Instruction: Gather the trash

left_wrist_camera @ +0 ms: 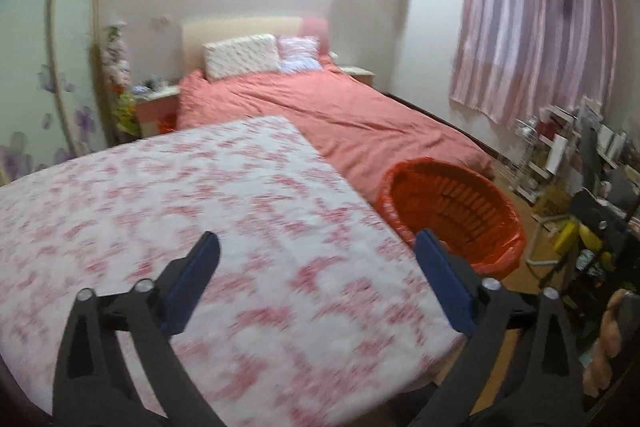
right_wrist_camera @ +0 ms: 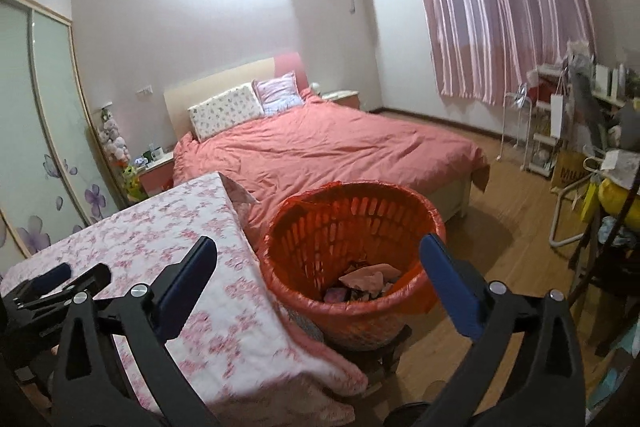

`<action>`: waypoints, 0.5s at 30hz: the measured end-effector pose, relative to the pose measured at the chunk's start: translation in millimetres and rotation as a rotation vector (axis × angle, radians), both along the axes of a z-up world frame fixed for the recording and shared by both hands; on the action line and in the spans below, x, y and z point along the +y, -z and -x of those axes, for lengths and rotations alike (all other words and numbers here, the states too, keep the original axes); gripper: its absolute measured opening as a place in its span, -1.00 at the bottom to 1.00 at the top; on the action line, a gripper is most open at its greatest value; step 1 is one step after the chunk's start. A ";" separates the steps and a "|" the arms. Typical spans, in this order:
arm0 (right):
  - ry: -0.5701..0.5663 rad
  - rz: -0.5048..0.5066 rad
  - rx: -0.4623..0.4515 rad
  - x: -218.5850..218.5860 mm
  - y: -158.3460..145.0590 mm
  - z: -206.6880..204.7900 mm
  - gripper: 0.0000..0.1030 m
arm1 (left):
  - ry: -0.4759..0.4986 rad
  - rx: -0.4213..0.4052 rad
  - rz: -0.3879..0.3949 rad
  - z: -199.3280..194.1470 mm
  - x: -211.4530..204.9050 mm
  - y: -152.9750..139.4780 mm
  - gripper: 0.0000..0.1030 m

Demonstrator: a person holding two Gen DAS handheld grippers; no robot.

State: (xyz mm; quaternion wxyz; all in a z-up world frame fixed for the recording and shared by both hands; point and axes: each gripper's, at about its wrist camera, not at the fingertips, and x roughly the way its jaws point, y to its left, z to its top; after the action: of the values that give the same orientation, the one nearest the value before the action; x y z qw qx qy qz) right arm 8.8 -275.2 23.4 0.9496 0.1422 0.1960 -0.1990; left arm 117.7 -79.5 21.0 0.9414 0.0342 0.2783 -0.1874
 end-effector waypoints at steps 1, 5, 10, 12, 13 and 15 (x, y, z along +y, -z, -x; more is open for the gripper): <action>0.001 0.008 -0.006 5.8 -0.7 3.7 0.95 | -0.026 -0.019 0.002 10.9 10.7 -0.7 0.92; 0.016 0.061 -0.017 32.8 -1.8 17.3 0.96 | -0.094 -0.043 -0.013 36.4 34.1 -0.5 0.92; 0.053 0.118 -0.022 58.1 2.6 28.8 0.96 | -0.187 -0.062 -0.021 65.4 58.9 2.3 0.92; 0.066 0.150 -0.012 67.1 3.3 31.5 0.96 | -0.209 -0.072 -0.018 74.4 63.5 3.0 0.92; 0.069 0.159 -0.007 70.9 3.5 32.7 0.96 | -0.224 -0.081 -0.018 80.4 66.5 2.8 0.92; 0.075 0.169 0.006 76.0 3.0 33.7 0.96 | -0.248 -0.094 -0.022 87.9 71.0 3.5 0.92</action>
State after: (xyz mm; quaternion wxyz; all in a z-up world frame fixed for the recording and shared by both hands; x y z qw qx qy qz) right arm -24.9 -199.2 20.4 0.9495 0.0684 0.1757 -0.2508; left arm 29.7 -8.6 17.6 0.9689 0.0186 0.2380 -0.0645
